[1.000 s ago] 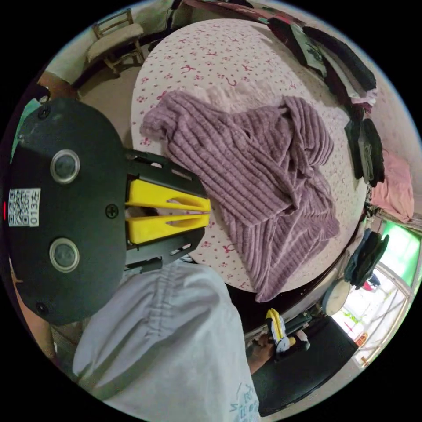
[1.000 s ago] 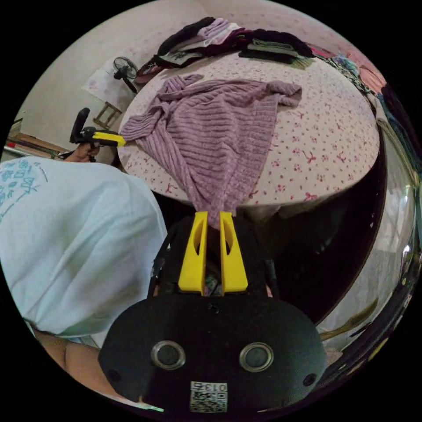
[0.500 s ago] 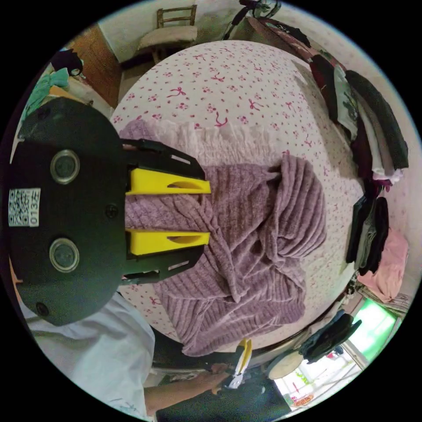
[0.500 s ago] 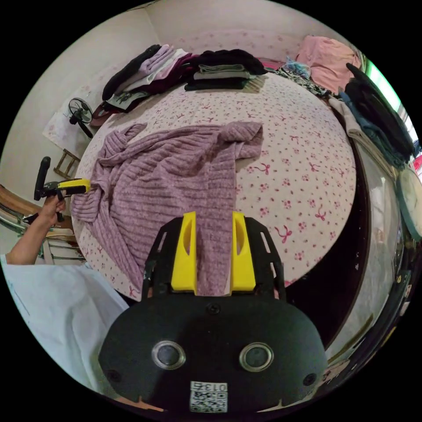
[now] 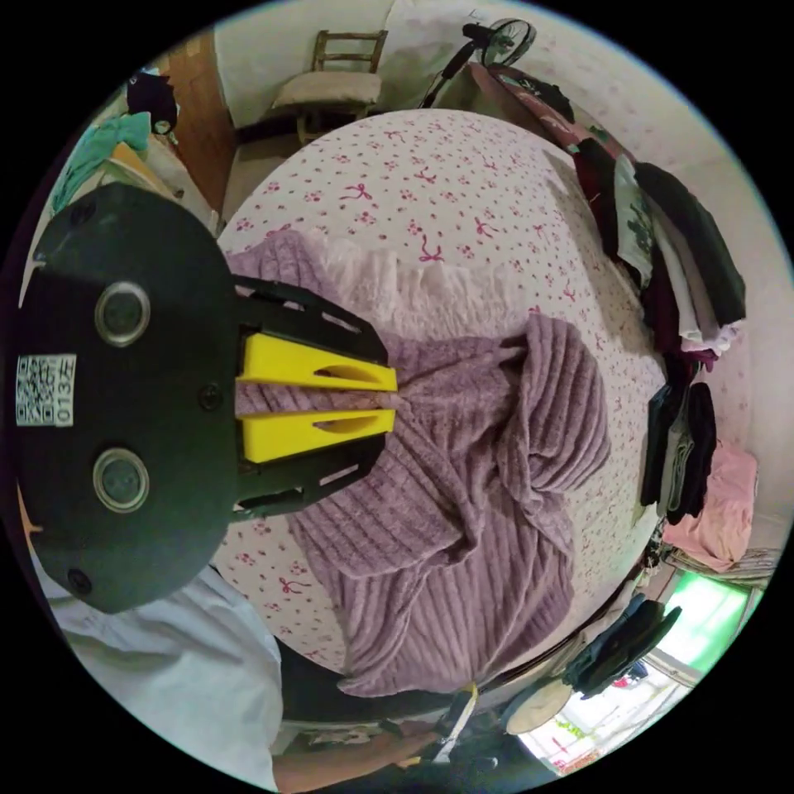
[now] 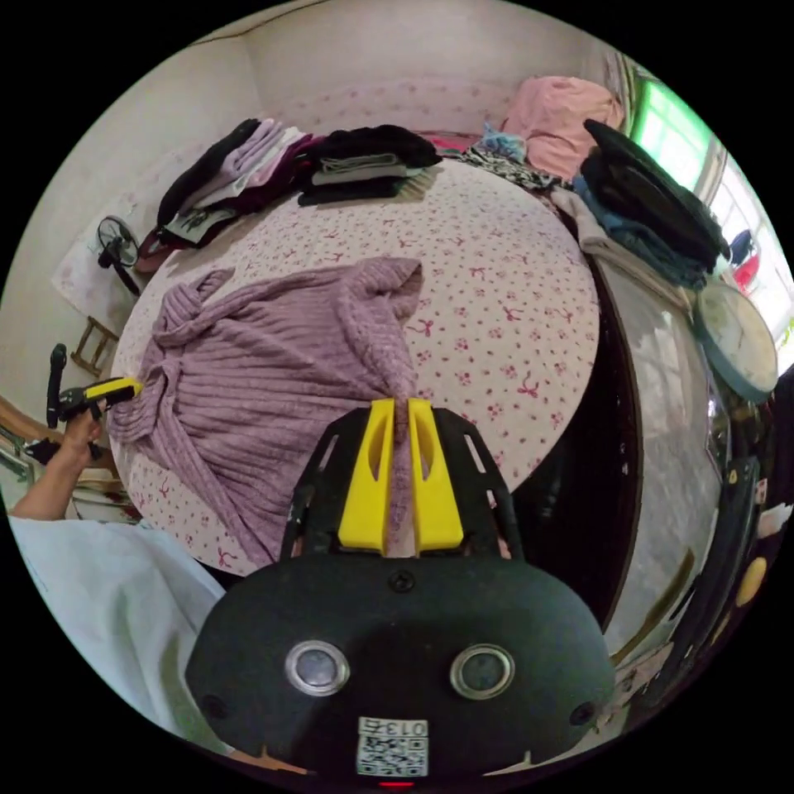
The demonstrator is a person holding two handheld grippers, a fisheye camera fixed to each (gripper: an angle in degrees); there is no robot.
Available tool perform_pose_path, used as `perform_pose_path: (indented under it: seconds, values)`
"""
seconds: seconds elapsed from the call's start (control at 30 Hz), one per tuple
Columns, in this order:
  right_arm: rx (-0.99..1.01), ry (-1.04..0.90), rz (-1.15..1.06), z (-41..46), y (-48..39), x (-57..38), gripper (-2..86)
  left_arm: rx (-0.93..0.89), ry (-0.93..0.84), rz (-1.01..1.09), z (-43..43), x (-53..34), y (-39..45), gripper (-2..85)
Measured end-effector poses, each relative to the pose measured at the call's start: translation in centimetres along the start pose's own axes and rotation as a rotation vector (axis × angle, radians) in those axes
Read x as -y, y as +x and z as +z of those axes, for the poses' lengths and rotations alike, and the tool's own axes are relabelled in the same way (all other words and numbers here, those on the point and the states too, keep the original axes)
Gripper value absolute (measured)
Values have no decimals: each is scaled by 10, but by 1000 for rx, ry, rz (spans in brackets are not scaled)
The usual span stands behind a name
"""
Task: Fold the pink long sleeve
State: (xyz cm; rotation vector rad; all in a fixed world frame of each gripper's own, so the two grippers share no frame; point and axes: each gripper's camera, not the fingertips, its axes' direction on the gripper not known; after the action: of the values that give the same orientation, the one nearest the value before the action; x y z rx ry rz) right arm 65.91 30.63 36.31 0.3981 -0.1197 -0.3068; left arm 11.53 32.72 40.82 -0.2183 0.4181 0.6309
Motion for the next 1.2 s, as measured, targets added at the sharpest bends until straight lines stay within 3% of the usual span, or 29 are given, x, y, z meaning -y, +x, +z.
perform_pose_path:
  seconds: [0.1, 0.23, 0.37, 0.57, 0.67, 0.87, 1.2]
  values:
    - [-15, -86, 81, 13, 16, -8, 12, -125, 22, -97, -9, -9, -29, 46]
    - [-68, 36, 132, -11, 20, -18, 8, -144, 79, -193, -36, -22, -64, 48]
    - [0, 88, -30, -11, -23, -10, 5, -186, 221, -227, -61, -16, -66, 57]
    - [53, -7, -287, 30, -104, -4, 2, -82, 19, -11, -23, 16, -6, 30]
    - [-56, -167, -333, 58, -113, -8, 1, 7, 12, 30, -20, 12, 4, 7]
    - [-11, -78, -250, 32, -80, -27, 4, 0, 56, 48, -51, -15, -18, 10]
    - [219, -24, -504, 26, -133, -45, 61, -98, 13, 312, -66, -62, 29, 90]
